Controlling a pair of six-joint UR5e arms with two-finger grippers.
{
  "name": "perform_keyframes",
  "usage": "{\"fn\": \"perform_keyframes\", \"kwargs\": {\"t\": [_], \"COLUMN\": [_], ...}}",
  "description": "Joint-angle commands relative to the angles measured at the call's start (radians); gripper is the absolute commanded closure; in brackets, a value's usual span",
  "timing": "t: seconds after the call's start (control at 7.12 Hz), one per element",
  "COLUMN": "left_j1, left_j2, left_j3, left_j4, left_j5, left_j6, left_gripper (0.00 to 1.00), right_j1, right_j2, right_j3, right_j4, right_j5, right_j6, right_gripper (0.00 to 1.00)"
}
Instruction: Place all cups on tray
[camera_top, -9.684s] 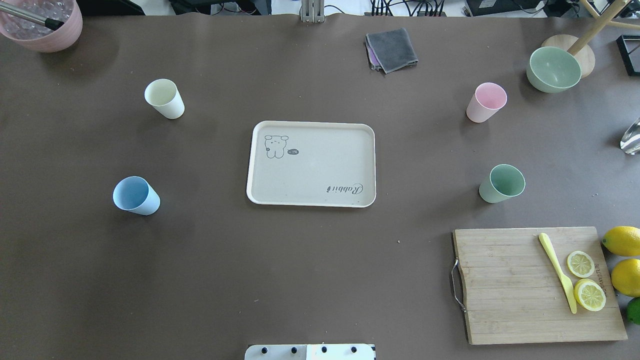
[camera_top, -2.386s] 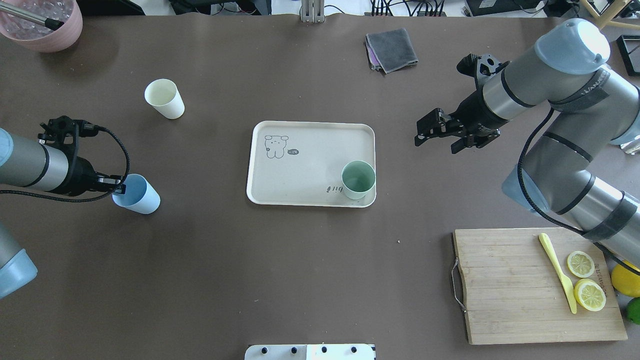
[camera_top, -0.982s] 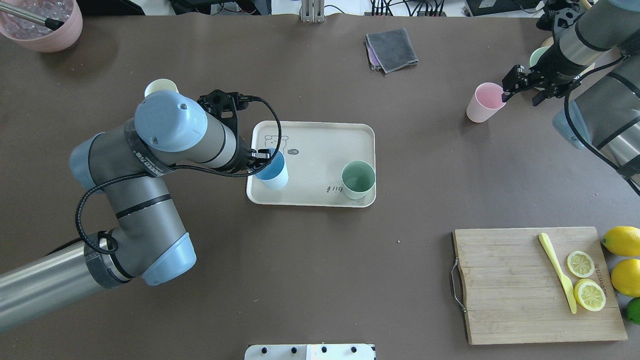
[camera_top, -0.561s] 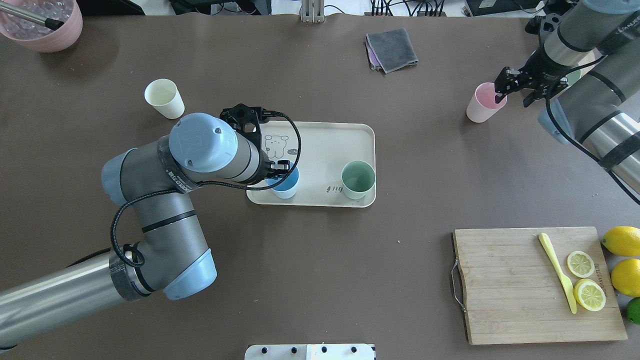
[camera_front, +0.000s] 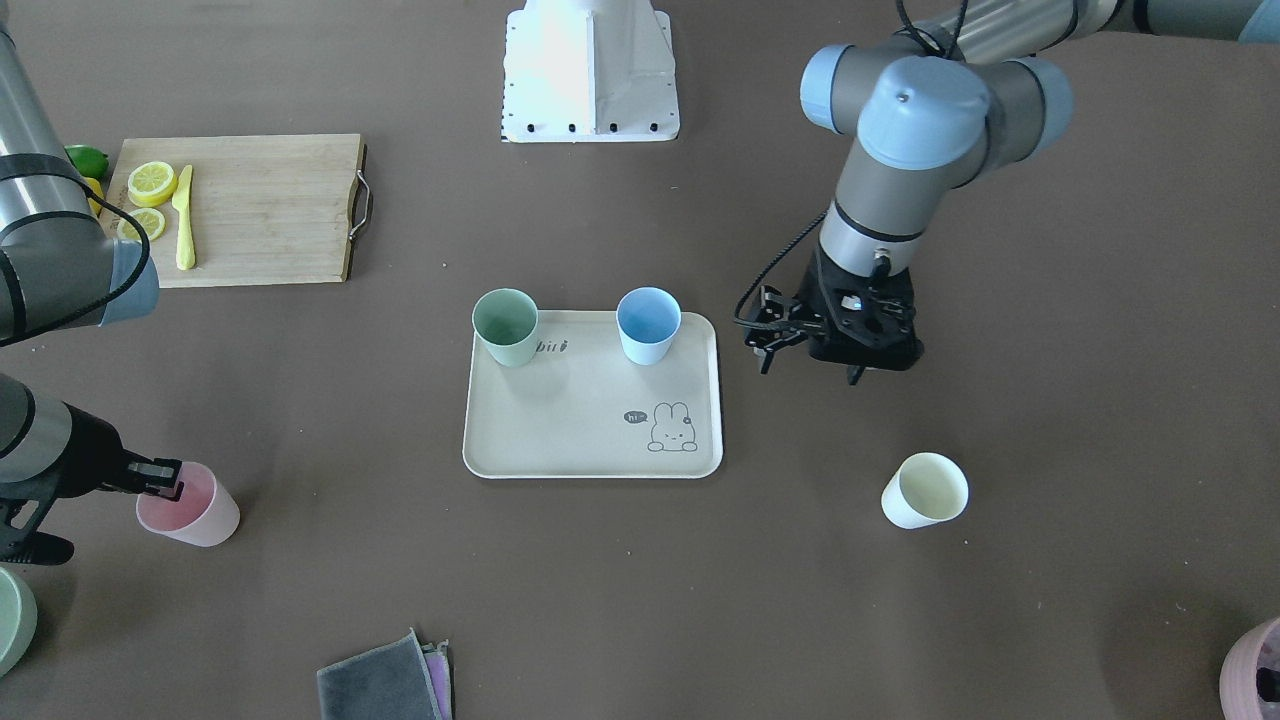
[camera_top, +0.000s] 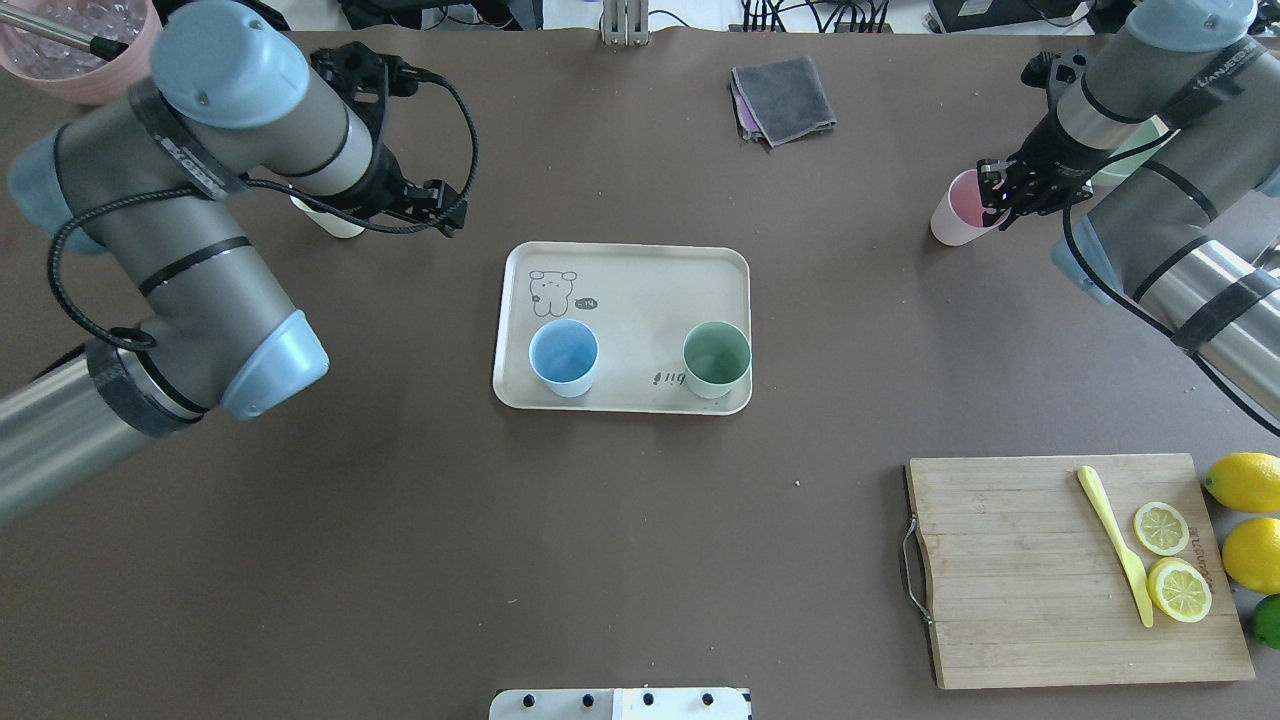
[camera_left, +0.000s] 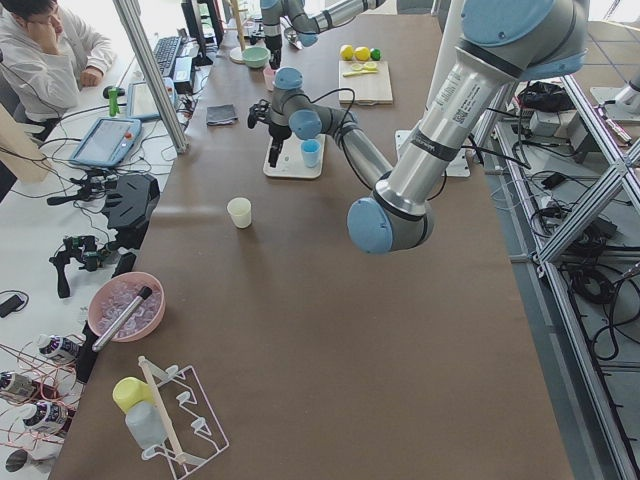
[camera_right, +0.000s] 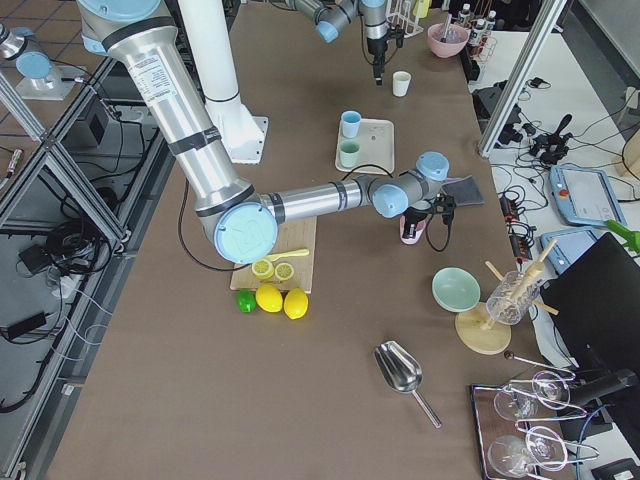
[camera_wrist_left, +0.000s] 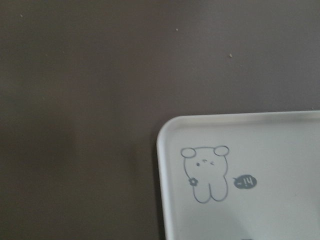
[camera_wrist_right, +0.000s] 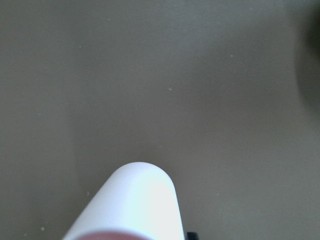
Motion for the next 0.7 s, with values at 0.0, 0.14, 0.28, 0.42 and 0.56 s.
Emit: {"fn": "perform_keyframes", "kwargs": {"t": [0.0,0.14,0.28,0.42,0.56], "left_j1": [-0.164,-0.186,-0.183,-0.183,-0.179], "left_j2": [0.02,0.02,0.011,-0.003,-0.003], "left_j3": [0.16,0.253,0.336,0.374,0.381], "left_j4": [-0.038,-0.148,-0.205,-0.219,-0.221], "left_j5": [-0.116,-0.138,-0.138,-0.138,-0.138], "left_j6": [0.178,0.176,0.172,0.172,0.17], "left_gripper": [0.02,0.02,0.02,0.03,0.03], "right_j1": [-0.035,-0.068,-0.114,-0.156,-0.199], "right_j2": [0.029,0.095,0.146,0.187,0.209], "right_j3": [0.067,0.067,0.067,0.072,0.081], "right_j4": [-0.002,-0.007,-0.002,0.001,0.001], "right_j5": [0.007,0.007,0.007,0.007,0.004], "right_j6": [0.085,0.165,0.251,0.322,0.366], "right_gripper": [1.0,1.0,1.0,1.0,1.0]}}
